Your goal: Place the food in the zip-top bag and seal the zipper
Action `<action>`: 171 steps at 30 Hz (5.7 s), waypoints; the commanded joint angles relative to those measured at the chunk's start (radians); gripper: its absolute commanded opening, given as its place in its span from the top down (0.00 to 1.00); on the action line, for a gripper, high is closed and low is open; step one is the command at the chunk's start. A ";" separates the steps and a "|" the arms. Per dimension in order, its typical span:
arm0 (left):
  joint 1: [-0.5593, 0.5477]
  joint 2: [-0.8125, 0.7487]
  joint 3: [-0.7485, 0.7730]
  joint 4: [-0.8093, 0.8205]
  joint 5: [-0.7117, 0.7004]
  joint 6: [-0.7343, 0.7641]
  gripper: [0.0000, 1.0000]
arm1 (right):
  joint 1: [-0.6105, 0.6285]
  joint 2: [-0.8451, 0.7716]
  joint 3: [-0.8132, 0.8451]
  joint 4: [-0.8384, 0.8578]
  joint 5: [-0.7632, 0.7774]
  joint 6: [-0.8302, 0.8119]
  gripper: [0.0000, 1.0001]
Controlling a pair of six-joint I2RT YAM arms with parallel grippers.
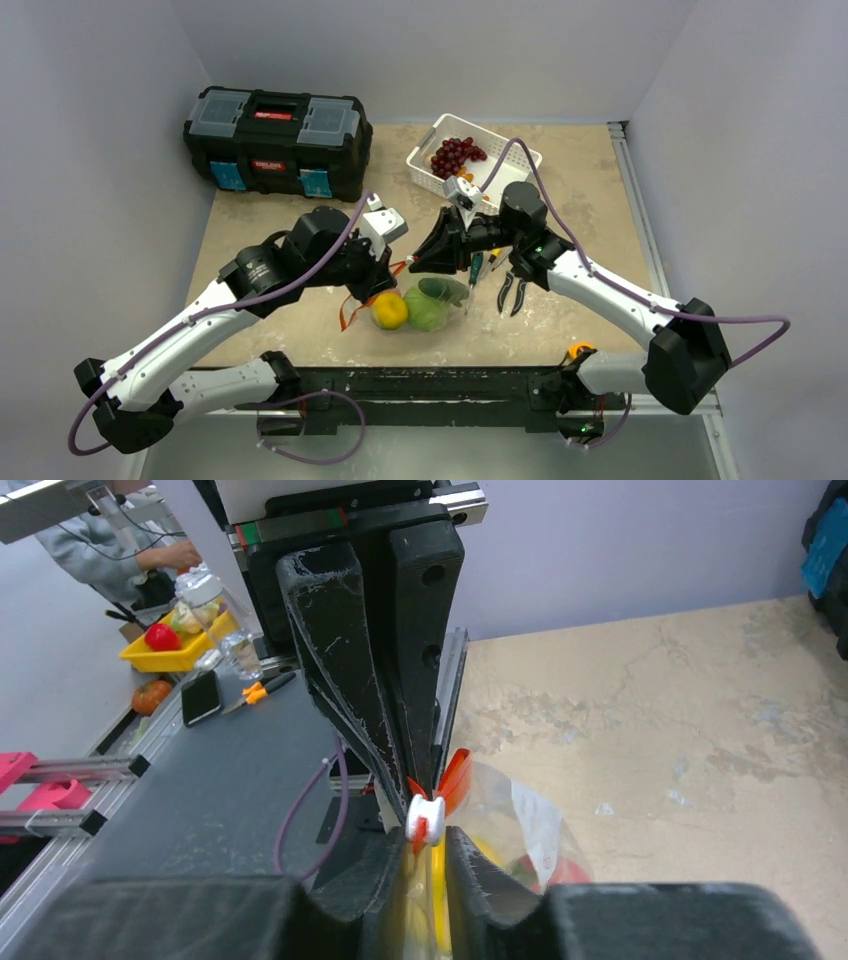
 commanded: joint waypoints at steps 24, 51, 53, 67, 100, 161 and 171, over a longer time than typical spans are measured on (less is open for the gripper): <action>0.027 -0.020 0.065 0.046 0.107 -0.028 0.47 | 0.001 -0.060 -0.051 0.126 0.116 0.065 1.00; 0.199 0.081 0.071 0.311 0.437 0.088 0.55 | 0.001 -0.051 -0.061 0.131 0.106 0.062 1.00; 0.199 0.074 0.059 0.310 0.427 0.093 0.55 | 0.002 -0.054 -0.062 0.133 0.105 0.063 1.00; 0.200 0.074 0.031 0.287 0.418 0.114 0.80 | 0.001 -0.078 -0.078 0.147 0.138 0.059 1.00; 0.200 0.050 0.031 0.203 0.455 0.196 1.00 | 0.064 -0.207 -0.211 0.278 0.506 0.188 1.00; 0.211 0.047 0.009 0.213 0.406 0.121 1.00 | 0.185 -0.079 -0.283 0.511 0.549 0.067 1.00; 0.212 0.047 0.000 0.190 0.397 0.114 1.00 | 0.184 -0.046 -0.309 0.722 0.518 0.336 1.00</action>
